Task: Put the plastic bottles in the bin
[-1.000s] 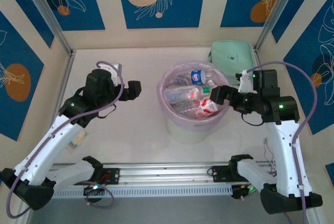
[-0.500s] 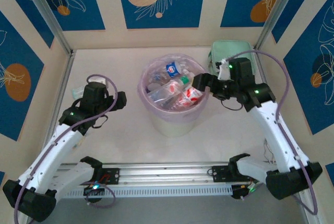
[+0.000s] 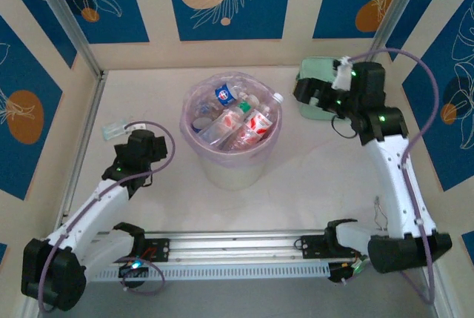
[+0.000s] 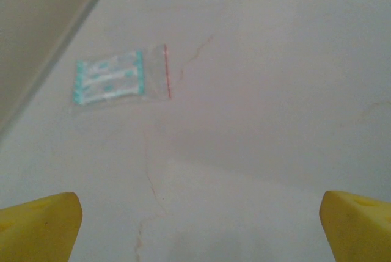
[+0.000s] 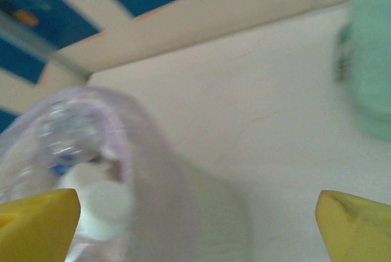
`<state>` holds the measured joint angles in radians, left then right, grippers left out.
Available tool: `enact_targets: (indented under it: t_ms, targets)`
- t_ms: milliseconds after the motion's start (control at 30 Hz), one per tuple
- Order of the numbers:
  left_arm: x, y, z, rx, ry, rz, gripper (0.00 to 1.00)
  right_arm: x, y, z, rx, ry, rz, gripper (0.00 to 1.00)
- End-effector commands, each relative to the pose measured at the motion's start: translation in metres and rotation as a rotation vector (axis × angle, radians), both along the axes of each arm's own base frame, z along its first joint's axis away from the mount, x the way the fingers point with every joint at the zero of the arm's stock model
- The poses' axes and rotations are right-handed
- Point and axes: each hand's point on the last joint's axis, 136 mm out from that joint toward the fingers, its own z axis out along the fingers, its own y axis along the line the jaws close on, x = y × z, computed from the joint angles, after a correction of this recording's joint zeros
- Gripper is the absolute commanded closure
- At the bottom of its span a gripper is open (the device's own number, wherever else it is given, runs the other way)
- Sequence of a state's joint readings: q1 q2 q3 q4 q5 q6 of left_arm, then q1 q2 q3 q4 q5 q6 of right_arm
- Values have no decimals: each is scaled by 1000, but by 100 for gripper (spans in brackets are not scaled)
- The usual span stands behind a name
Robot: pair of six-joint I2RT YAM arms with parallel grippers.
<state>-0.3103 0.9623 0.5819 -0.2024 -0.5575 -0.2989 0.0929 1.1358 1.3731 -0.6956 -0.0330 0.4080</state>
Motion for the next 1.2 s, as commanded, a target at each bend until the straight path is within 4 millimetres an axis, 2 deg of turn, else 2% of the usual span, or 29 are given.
enact_targets:
  t_ms: [0,67,267,367,500,633,767,1033,1100,1167]
  targets:
    - [10,20,7,121,-93,58,1,8,-52,-55,-195,24,-161,1]
    - [10,21,2,145,-113,52,1,10,-64,-85,-233,10,-216,1]
    - [12,20,-19,187,-155,3,1,11,-81,-167,-298,21,-284,1]
    - [10,24,-28,192,-234,29,1,14,-89,-198,-311,-1,-318,1]
    - [18,21,-23,183,-293,4,1,14,-89,-222,-319,-54,-316,1]
    - [38,4,-26,184,-290,-83,1,15,-87,-240,-342,-73,-288,1]
    - [56,-6,-24,186,-313,-116,1,23,-84,-237,-357,-111,-259,1]
    - [68,-12,-28,236,-287,-158,1,49,-72,-226,-340,-232,-205,1]
    - [71,-10,-33,244,-308,-157,1,52,-70,-228,-335,-249,-201,1]
    - [74,-8,-34,258,-338,-147,1,56,-71,-239,-329,-270,-211,1]
